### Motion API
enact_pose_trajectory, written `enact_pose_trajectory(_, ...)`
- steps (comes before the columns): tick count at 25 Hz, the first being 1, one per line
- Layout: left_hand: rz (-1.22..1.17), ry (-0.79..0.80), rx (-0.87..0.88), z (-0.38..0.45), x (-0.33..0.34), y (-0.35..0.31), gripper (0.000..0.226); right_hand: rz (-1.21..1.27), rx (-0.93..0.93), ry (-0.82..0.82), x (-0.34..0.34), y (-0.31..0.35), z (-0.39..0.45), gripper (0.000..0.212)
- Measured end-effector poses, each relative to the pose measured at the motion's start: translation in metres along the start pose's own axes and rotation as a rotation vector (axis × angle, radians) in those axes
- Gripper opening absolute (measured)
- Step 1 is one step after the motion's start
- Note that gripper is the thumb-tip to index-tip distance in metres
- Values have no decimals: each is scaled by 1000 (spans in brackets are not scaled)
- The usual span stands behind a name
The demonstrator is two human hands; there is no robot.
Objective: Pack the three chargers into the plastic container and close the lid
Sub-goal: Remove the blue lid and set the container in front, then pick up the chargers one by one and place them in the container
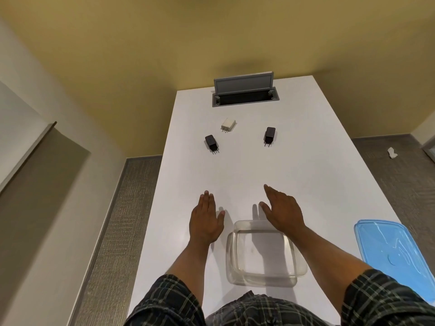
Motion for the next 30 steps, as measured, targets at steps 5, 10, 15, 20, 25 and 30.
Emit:
enact_pose_trajectory(5, -12, 40, -6, 27, 6, 24, 73, -39, -72, 20, 8, 29, 34, 60)
enact_pose_trajectory(10, 41, 42, 14, 50, 13, 41, 74, -60, -102, 60, 22, 51, 64, 60)
enact_pose_trajectory(15, 32, 50, 38, 76, 21, 50, 75, -86, -123, 100, 38, 74, 98, 63)
enact_pose_trajectory(20, 15, 76, 18, 106, 33, 73, 76, -112, -122, 149, 54, 95, 137, 67)
enact_pose_trajectory(25, -1, 90, -10, 130, 43, 95, 78, -36, -87, 193, 65, 116, 184, 70)
enact_pose_trajectory(30, -51, 88, -50, 148, 57, 112, 79, 28, -78, 197, 78, 139, 226, 72)
Point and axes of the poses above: each hand's wrist, its own z-axis towards the middle knuckle, its own x-axis out of the palm, y = z × x, the point moved 7 cm from there along z, towards the middle knuckle, and after that the axes turned 9 degrees about x, right-handed, at the moved point
